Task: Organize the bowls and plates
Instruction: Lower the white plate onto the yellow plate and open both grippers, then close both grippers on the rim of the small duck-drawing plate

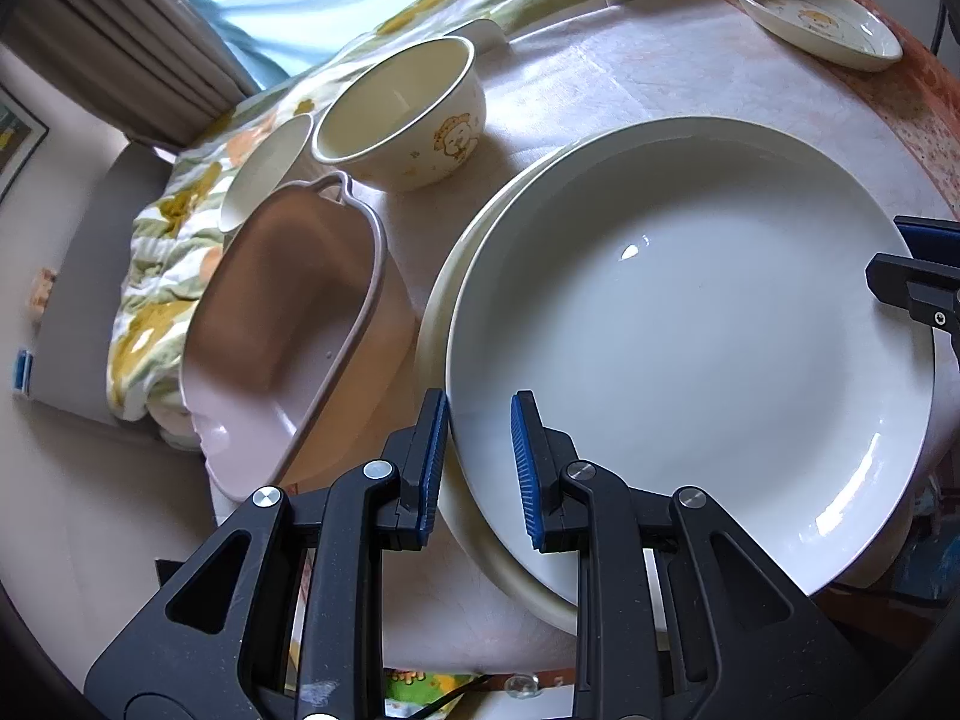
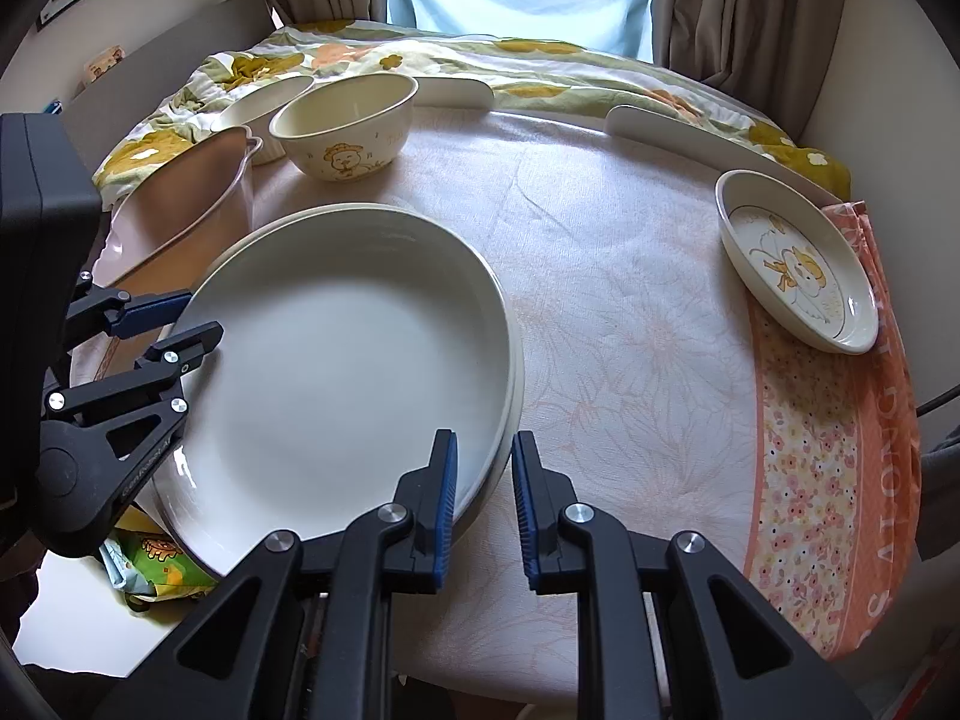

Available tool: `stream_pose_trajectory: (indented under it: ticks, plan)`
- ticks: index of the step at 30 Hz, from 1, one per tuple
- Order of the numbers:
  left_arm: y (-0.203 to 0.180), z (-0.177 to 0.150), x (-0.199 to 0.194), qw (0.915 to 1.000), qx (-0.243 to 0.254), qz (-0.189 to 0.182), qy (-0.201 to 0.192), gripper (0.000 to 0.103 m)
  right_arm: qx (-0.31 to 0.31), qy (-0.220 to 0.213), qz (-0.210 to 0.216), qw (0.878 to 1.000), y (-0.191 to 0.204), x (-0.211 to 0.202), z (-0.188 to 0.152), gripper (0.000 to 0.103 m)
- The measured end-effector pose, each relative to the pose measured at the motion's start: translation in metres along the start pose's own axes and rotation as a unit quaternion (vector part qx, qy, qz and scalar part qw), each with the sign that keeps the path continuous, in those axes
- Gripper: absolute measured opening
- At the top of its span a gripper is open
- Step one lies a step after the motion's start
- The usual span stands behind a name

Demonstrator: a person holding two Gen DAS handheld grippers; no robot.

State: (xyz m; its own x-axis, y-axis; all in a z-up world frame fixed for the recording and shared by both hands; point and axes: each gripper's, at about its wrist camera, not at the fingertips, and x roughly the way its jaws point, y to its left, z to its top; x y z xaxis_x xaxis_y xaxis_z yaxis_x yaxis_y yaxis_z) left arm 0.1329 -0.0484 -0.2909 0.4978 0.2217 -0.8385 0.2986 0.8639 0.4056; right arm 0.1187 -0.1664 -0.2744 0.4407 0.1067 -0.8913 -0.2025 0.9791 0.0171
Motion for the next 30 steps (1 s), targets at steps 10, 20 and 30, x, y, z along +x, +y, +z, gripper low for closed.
stream_pose_trajectory:
  ticks: [10,20,30]
  plan:
    - [0.008,0.002,-0.006,0.9998,-0.017,-0.011,0.003,0.019,0.006,-0.003,0.003,1.000,-0.001,-0.003,0.001,0.017]
    - [0.047,0.056,-0.085,0.9908,-0.070,-0.066,-0.096,0.100,0.092,-0.065,0.018,0.993,-0.044,-0.060,0.022,0.020]
    - [0.041,0.157,-0.123,0.9507,-0.030,-0.253,-0.177,0.102,0.228,-0.140,-0.038,0.963,-0.128,-0.134,0.010,0.103]
